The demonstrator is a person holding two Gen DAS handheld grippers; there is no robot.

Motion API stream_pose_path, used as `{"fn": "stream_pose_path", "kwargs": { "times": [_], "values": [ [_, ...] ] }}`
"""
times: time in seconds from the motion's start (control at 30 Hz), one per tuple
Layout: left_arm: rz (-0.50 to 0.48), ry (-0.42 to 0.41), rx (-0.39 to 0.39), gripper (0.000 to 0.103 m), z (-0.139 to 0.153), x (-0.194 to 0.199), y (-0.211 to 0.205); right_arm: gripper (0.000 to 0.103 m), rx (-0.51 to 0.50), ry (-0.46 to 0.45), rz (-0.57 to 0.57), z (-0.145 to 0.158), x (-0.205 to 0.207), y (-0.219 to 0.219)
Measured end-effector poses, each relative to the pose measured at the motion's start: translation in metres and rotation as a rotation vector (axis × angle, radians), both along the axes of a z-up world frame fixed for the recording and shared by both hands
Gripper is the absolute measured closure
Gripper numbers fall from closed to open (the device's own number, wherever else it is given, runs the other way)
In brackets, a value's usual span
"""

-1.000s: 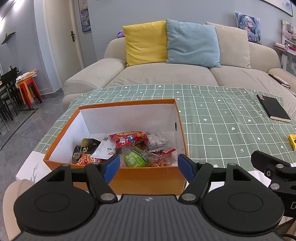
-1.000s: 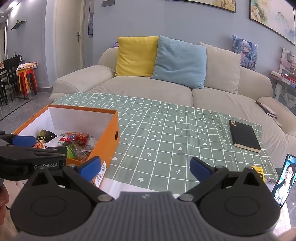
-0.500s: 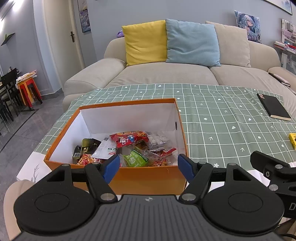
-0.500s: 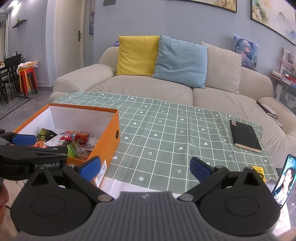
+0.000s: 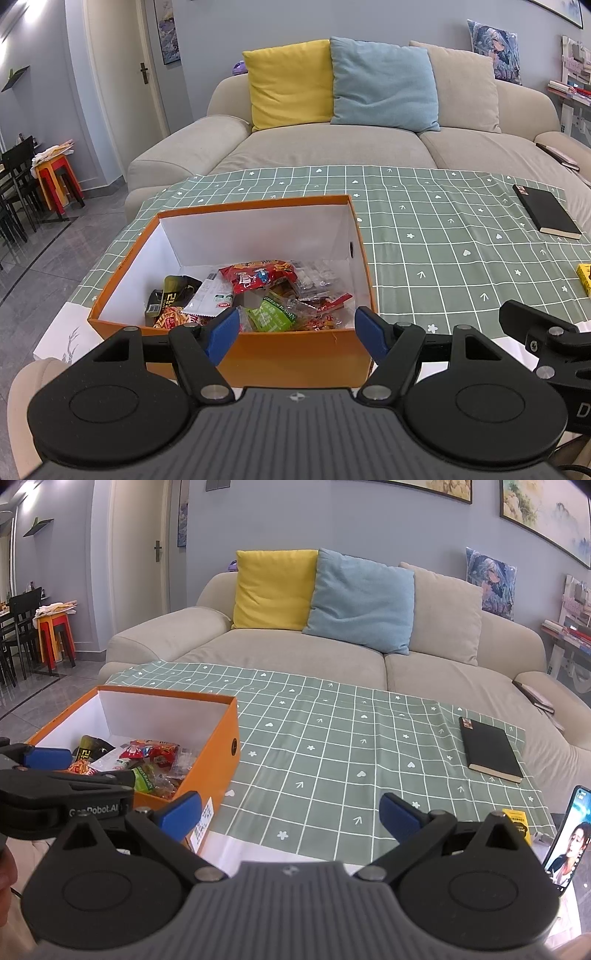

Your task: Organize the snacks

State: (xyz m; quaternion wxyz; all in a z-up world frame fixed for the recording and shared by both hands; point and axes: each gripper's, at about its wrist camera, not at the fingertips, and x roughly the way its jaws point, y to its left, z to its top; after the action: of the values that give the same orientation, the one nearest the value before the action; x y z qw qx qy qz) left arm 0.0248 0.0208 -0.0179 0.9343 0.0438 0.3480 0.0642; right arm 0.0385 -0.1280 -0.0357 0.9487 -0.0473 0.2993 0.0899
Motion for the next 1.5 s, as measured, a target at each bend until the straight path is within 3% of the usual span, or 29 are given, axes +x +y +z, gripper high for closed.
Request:
{"fn": "stream_pose_path", "kwargs": {
  "times": [1.5],
  "values": [
    [0.004, -0.001, 0.003, 0.019, -0.0005, 0.0005, 0.0037, 0.004, 0.004, 0.02, -0.012, -0.0034, 0.0039, -0.0014]
  ]
}}
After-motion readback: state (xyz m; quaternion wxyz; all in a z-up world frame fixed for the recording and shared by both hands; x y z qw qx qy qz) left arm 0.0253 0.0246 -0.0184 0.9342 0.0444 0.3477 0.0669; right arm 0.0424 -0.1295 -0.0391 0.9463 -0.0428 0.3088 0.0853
